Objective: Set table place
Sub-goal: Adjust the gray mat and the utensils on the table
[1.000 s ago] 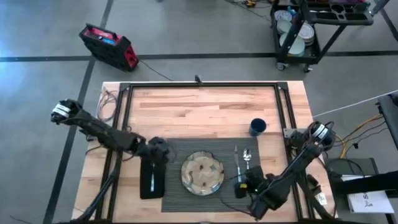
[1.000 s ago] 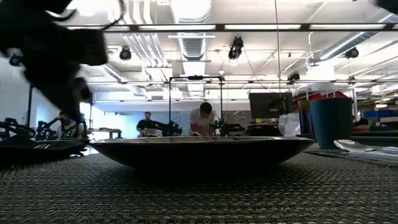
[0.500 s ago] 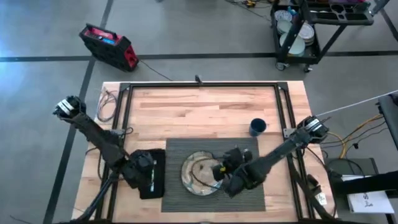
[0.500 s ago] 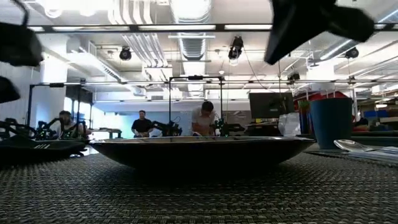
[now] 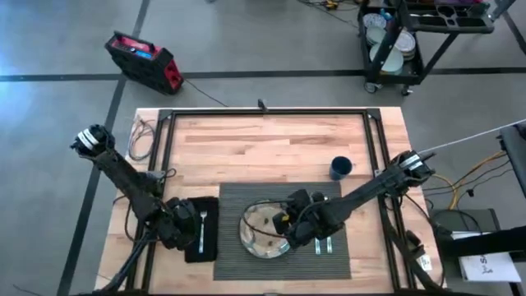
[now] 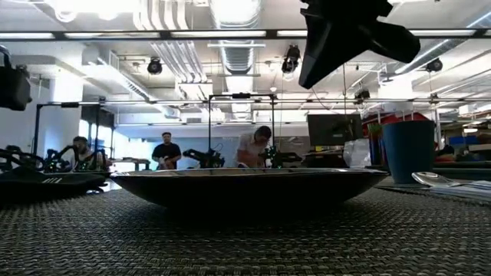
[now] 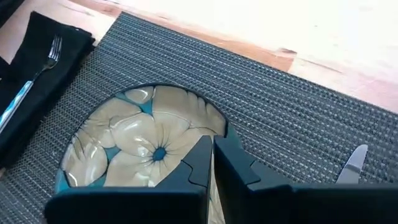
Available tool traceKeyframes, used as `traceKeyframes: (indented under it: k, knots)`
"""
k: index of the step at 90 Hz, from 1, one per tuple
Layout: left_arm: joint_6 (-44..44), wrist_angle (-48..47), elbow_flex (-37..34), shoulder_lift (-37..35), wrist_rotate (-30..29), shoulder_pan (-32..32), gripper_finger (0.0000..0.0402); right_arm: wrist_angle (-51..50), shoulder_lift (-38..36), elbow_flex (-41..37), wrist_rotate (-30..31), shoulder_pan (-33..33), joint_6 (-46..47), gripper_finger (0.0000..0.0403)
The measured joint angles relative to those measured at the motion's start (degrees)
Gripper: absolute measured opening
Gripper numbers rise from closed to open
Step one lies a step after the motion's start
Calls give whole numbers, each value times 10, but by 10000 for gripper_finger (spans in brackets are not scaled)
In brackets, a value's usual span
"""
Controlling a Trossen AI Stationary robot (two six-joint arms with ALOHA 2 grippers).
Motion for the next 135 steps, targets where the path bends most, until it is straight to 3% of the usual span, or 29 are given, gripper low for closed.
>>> traceKeyframes:
  k: [44, 65, 79, 97, 116, 135]
  knots:
    - [-2, -11, -7, -5, -21, 0, 0, 0, 0, 0, -1, -1, 0, 0]
    - [-5, -25, 22, -47, -23, 1, 0, -33, -28, 0, -16, -10, 5, 5]
    - [0, -19, 50, -69, -90, 1, 3, -142, -63, 0, -41, -28, 21, 39]
    - [45, -3, 69, -73, -171, 27, 15, -306, -104, 0, -58, -58, 23, 113]
    - [128, 53, 71, -71, -171, 79, 26, -364, -127, -16, -54, -125, -47, 183]
    - [249, 160, 71, -71, -115, 125, 24, -322, -171, -89, -96, -205, -116, 196]
